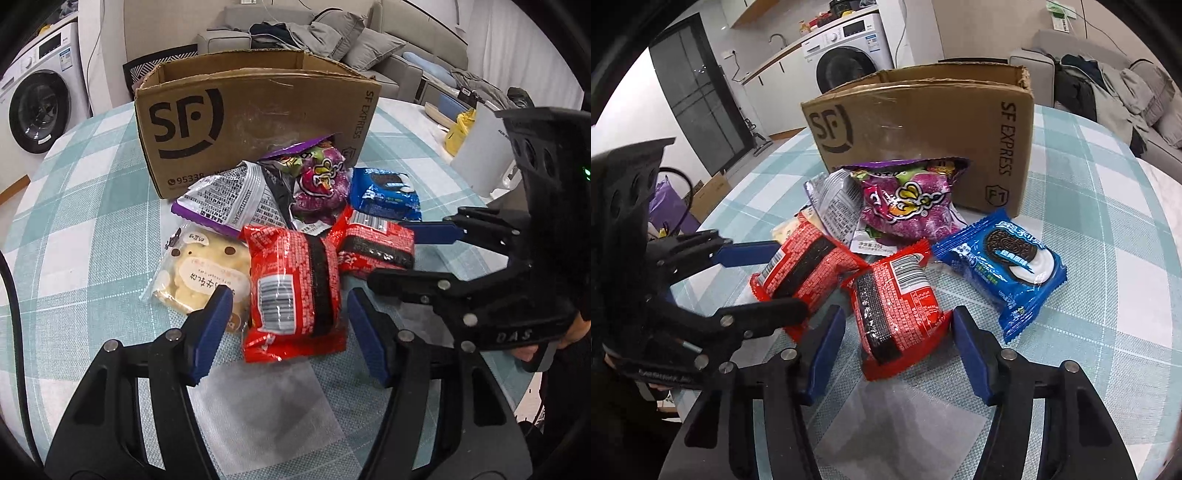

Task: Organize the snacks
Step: 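Grasp a red chip bag with the left tool while the right tool grasps another red bag, then lift both red bags and carry them over the cardboard box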

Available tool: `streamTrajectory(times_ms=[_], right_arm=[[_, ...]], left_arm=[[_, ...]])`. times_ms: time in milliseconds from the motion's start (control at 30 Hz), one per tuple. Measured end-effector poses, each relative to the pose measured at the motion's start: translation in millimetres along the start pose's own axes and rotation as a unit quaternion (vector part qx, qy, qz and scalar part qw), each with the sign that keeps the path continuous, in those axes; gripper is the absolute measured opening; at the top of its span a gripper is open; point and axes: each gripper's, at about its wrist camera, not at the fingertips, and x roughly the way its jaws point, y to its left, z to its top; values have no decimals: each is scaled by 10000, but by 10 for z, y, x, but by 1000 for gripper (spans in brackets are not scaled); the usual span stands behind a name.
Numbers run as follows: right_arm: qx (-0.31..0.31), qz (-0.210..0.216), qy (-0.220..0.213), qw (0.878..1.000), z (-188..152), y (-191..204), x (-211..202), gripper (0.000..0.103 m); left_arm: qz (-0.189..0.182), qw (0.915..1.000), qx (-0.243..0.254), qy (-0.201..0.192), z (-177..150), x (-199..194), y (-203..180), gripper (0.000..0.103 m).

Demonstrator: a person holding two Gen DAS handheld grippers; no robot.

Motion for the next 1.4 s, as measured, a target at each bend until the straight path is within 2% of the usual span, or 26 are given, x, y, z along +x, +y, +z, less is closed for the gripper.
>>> streamTrajectory(times_ms=[167,267,400,700,1400], right_arm=[[-66,-212,35,9997,30,29,78,61],[-213,-340,28,9992,41,95,115,57],[-337,-465,8,9983,17,149,117,51],[-211,-391,-78,9990,-95,145,47,46],[55,-370,-321,9988,-139,118,-195,45]], left_arm=[[22,10000,78,-12,26,41,-20,54],[30,9999,112,-31,28,46,-41,47],[80,9998,157,-60,25,44,-72,44],[14,9999,123,-99,4,8,-63,41],[-112,9989,-87,-442,-86,-287,69,37]])
